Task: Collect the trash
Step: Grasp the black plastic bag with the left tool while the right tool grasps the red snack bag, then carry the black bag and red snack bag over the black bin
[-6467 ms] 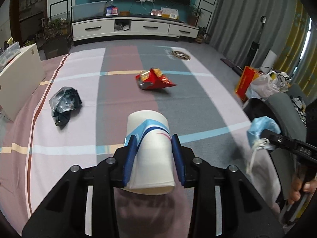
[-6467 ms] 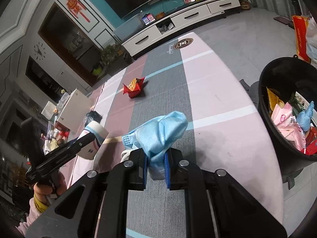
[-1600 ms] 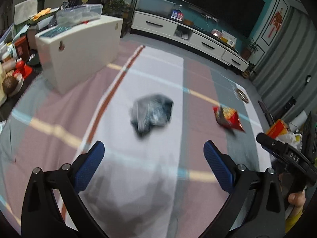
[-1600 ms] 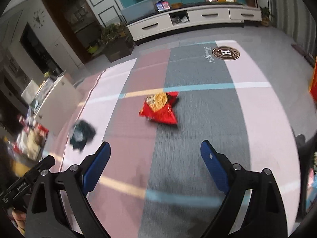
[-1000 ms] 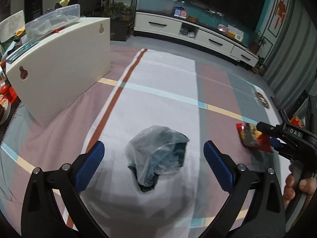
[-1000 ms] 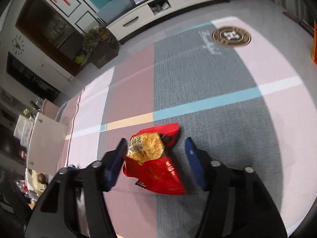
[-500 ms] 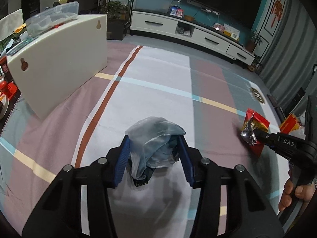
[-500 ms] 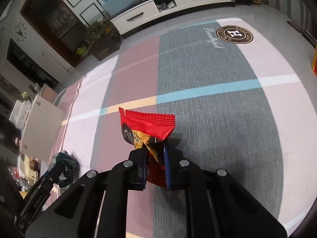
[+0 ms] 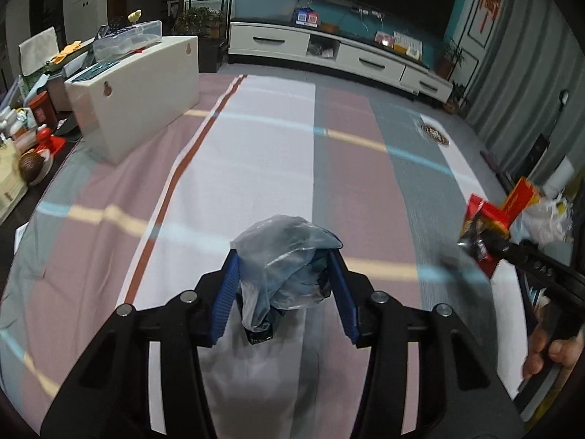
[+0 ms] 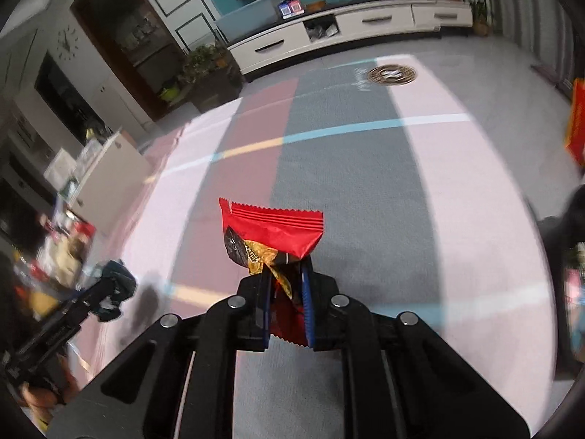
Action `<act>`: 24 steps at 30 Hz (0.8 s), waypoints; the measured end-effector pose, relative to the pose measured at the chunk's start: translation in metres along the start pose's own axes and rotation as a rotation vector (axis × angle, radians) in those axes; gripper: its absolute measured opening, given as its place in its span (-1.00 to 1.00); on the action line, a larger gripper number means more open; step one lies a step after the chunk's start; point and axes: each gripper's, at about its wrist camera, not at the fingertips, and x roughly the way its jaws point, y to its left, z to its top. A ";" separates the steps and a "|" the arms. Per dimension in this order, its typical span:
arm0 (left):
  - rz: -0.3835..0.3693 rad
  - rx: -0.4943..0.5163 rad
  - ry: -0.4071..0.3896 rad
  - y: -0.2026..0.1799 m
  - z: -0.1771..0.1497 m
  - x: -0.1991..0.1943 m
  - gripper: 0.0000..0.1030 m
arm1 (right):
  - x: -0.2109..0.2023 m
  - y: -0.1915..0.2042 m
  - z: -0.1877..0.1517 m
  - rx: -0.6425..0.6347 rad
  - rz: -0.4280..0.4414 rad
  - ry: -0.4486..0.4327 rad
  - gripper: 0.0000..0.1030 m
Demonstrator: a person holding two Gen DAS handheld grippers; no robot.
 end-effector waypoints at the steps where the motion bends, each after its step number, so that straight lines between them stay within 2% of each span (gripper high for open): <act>1: 0.003 0.005 0.004 -0.002 -0.005 -0.005 -0.03 | -0.007 -0.001 -0.006 -0.010 -0.012 -0.003 -0.71; 5: 0.004 0.021 0.006 -0.016 -0.024 -0.023 -0.03 | -0.036 -0.007 -0.029 -0.041 -0.052 -0.026 -0.71; 10: -0.004 0.044 -0.005 -0.035 -0.040 -0.043 -0.02 | -0.063 -0.020 -0.047 -0.021 -0.083 -0.061 -0.71; 24: -0.052 0.209 -0.054 -0.115 -0.060 -0.087 -0.02 | -0.129 -0.048 -0.069 0.005 -0.122 -0.161 -0.71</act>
